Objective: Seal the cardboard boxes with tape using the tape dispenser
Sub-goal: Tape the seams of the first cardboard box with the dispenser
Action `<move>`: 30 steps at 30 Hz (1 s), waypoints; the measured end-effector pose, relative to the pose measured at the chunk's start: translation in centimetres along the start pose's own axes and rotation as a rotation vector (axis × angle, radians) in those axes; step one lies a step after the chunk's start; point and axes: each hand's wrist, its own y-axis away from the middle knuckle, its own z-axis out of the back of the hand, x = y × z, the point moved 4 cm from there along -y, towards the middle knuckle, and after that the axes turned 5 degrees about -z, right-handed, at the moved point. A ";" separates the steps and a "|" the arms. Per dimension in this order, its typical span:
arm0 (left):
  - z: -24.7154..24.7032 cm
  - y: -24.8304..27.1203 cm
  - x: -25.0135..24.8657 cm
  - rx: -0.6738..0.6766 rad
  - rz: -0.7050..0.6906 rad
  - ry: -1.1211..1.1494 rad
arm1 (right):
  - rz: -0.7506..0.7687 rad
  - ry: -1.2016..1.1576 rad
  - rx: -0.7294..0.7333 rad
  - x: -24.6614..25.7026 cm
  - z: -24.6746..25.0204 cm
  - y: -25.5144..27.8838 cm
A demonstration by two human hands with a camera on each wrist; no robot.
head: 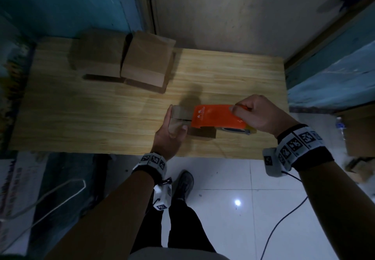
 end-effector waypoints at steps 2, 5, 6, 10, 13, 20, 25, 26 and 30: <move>-0.1 0.0 0.0 -0.005 -0.009 0.002 | -0.017 -0.011 0.011 -0.1 0.0 0.2; -0.1 0.1 0.0 -0.003 -0.031 0.005 | -0.037 0.001 -0.008 -0.5 0.3 0.6; 0.0 0.1 -0.1 0.000 -0.040 0.004 | -0.049 0.000 -0.017 -0.8 0.5 0.7; 0.0 0.3 -0.3 -0.006 -0.057 -0.009 | -0.072 -0.002 -0.030 -1.8 0.8 1.1; -0.1 0.4 -0.4 0.000 -0.061 -0.011 | -0.078 0.006 -0.049 -2.3 1.0 1.6; -0.4 0.3 -0.3 0.006 -0.081 -0.008 | -0.081 -0.002 -0.045 -3.1 1.4 2.2; -0.4 0.3 -0.3 -0.012 -0.068 -0.019 | -0.100 0.002 -0.054 -3.6 2.2 2.6; -0.4 0.4 -0.4 -0.018 -0.059 -0.017 | -0.104 -0.003 -0.052 -3.6 2.4 2.9; -0.4 0.5 -0.4 -0.029 -0.059 -0.005 | -0.144 0.009 -0.060 -4.6 3.3 4.0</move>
